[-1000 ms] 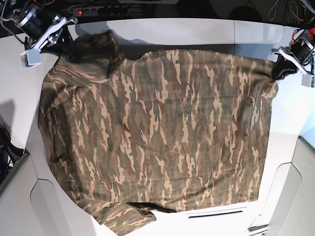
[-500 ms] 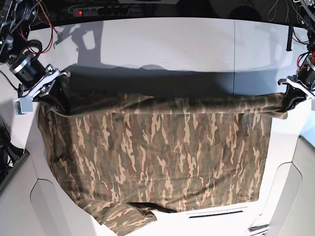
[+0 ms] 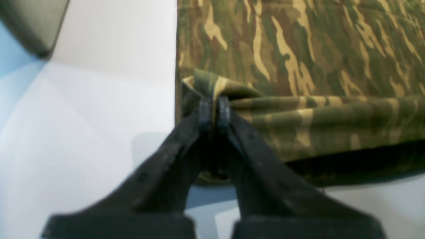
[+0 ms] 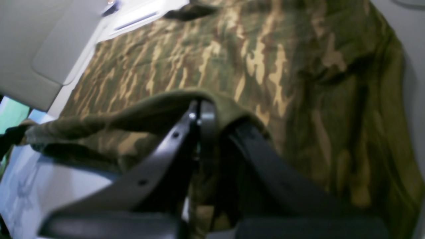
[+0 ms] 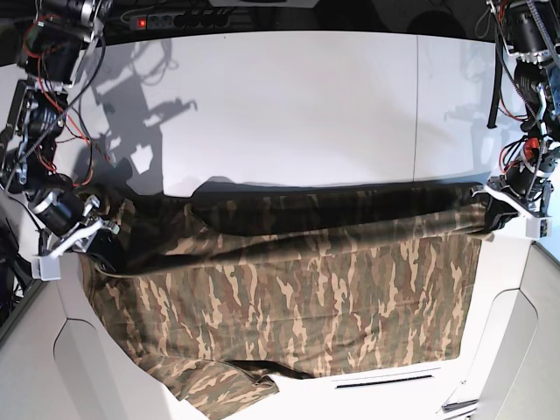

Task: Fold the T-shirt properly
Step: 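Lift the shoulder edge with both grippers and pull it over toward the hem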

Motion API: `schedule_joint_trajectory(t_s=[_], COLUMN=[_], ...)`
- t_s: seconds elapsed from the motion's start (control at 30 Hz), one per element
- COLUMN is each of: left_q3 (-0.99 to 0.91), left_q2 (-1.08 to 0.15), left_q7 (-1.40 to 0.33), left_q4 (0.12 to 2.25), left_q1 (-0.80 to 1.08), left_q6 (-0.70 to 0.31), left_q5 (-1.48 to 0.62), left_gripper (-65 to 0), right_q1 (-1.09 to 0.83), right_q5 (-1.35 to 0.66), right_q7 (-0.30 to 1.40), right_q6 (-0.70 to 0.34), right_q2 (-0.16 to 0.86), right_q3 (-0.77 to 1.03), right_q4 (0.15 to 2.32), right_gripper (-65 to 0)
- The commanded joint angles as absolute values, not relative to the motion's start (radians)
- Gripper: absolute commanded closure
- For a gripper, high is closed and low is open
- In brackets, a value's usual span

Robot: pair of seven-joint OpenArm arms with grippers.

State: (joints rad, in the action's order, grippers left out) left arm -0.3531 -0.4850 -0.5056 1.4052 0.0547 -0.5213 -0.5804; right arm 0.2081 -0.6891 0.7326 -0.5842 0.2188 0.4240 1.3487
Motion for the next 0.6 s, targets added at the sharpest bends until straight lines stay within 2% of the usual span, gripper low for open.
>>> schedule_joint_trajectory(t_s=[0.0,0.37,0.57], left_q3=[-0.352,-0.338,-0.339], left_q2=[-0.510,-0.495,-0.479], left_q7=[-0.477,-0.445,-0.444], left_q4=[1.407,1.241,1.130], left_q1=[0.021,-0.152,-0.200], left_q6=[-0.508,-0.509,-0.509], left_q5=[-0.570,-0.538,-0.538], left_gripper=[0.0,0.0,-18.4], right_q1=[0.257,0.457,0.485], right_q5=[-0.686,-0.453,-0.441], right_q7=[0.685,0.466,0.466], right_q6=[-0.581,-0.579,-0.579], right_q2=[0.233,0.232,0.232], right_q3=[0.417,0.252,0.231], right_q4=[1.329,1.028,0.961], right_gripper=[0.0,0.0,0.0])
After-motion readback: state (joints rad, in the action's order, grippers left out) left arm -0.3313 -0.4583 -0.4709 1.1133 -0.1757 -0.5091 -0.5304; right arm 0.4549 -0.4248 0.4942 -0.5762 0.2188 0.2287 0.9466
